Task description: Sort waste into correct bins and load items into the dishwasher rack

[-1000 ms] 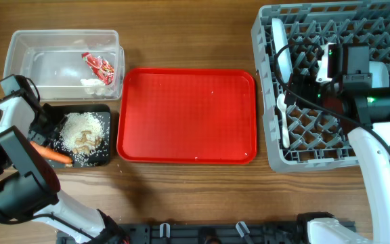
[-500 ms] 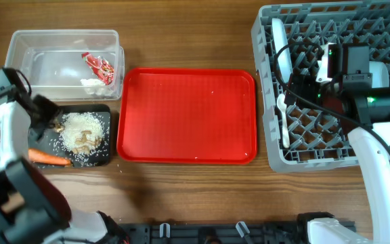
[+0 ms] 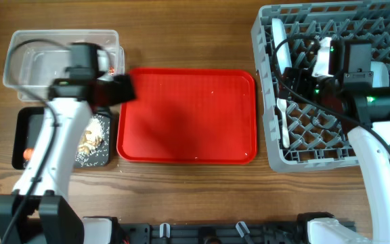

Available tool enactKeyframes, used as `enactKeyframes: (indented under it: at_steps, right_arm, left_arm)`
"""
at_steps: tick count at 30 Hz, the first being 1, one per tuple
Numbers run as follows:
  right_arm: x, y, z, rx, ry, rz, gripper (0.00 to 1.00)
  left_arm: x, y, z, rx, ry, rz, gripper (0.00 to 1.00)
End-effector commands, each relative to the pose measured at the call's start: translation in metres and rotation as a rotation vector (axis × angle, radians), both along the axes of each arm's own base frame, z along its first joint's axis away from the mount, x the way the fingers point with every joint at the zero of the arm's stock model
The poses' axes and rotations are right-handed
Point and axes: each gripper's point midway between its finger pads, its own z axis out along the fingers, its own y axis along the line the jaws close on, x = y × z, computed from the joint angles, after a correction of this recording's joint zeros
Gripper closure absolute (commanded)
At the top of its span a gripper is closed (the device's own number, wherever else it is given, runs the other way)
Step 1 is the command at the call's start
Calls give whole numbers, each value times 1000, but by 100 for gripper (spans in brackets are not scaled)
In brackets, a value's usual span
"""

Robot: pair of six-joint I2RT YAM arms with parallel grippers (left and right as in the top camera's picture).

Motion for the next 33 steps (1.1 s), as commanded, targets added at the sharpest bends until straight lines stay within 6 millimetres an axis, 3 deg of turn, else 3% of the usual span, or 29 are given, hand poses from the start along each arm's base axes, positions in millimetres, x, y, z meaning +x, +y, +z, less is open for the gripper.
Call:
enactKeyframes:
  at_steps: [1,5,10,14,21,24,28,33]
  right_arm:
    - [-11,34,-13,129,81,183,0]
    - [-31,29,-29,112,198,165,0]
    - [-51,24,-32,93,263,142,0]
    - [-63,16,-28,70,257,98,0]
    - [-84,4,-10,34,-24,51,0]
    - [-102,-18,13,1,-250,-84,0]
    - [-129,-29,38,72,-421,-213,1]
    - [-149,-30,59,141,-533,-251,0]
  left_arm:
    - [-28,-33,-11,38,100,-187,0]
    - [-72,-33,-20,10,293,-133,0]
    - [-116,-32,-19,-17,462,-132,0]
    - [-126,-31,-12,-17,462,-133,0]
    - [-122,-31,20,-54,89,-149,0]
    - [-126,-26,41,-56,-199,-141,0]
    - [-139,-24,69,-85,-458,-144,0]
    - [-165,-19,97,-99,-610,-145,0]
